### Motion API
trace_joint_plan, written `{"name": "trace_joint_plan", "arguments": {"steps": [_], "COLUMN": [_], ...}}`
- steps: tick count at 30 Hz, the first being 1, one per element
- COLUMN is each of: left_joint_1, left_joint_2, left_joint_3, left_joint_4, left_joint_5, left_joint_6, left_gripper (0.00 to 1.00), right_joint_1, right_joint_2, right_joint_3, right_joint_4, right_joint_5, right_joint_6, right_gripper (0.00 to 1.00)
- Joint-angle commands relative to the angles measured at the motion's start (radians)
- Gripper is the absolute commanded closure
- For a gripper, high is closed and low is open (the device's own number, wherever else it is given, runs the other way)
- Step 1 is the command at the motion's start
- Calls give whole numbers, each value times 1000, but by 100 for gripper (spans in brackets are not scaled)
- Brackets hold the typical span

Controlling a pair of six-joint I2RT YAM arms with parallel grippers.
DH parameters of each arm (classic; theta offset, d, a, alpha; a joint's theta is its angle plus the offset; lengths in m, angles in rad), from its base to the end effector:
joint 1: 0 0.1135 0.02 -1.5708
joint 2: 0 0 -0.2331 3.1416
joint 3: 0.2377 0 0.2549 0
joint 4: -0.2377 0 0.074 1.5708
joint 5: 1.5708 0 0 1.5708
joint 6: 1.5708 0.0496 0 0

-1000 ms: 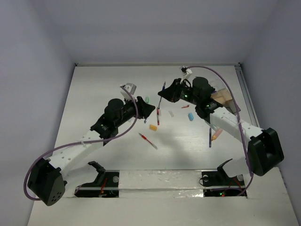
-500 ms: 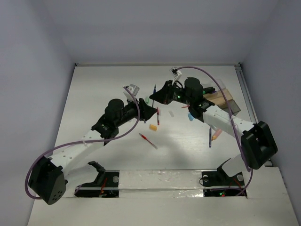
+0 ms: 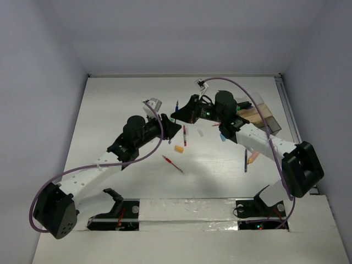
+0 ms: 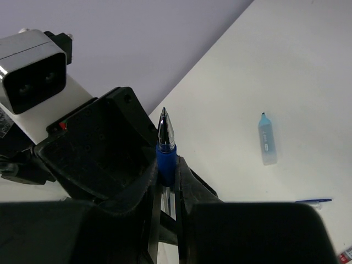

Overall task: Sort the stationery into containers
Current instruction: Close the pen cap on the pen.

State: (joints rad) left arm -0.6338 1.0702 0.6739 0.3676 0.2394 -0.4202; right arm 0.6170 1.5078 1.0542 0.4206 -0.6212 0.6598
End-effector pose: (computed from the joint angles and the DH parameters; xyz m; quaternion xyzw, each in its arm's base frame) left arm 0.2202 -0.1765 0.2742 0.1587 0.6991 -0.4220 0.5550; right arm 0.2839 0.2368 0.2878 -0.1978 0.6887 0.5709 0.4008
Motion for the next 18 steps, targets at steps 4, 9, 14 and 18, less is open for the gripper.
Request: {"name": "trace_joint_plan", "arguments": {"steps": [4,9,14,18], "left_joint_1": [-6,-6,-6,-6], "left_joint_2": [-3,-13,-56,-125], "left_joint_3": [18,18,33,70], "left_joint_4": [59,59,-11,-140], "left_joint_5": [20,28,-9,-61], "left_joint_6": [6,-8,-9,15], "left_gripper": [77,100,100,100], "right_joint_1": [7,16,16,16], "right_joint_2": [2,26,37,-4], "right_joint_3": [50,67,81,110], "right_joint_4": [61,46,4,-150], "right_joint_5": [-46,-55,-48,4], "right_joint_6": [14,11,-17,-129], "right_gripper": [100,100,90,49]}}
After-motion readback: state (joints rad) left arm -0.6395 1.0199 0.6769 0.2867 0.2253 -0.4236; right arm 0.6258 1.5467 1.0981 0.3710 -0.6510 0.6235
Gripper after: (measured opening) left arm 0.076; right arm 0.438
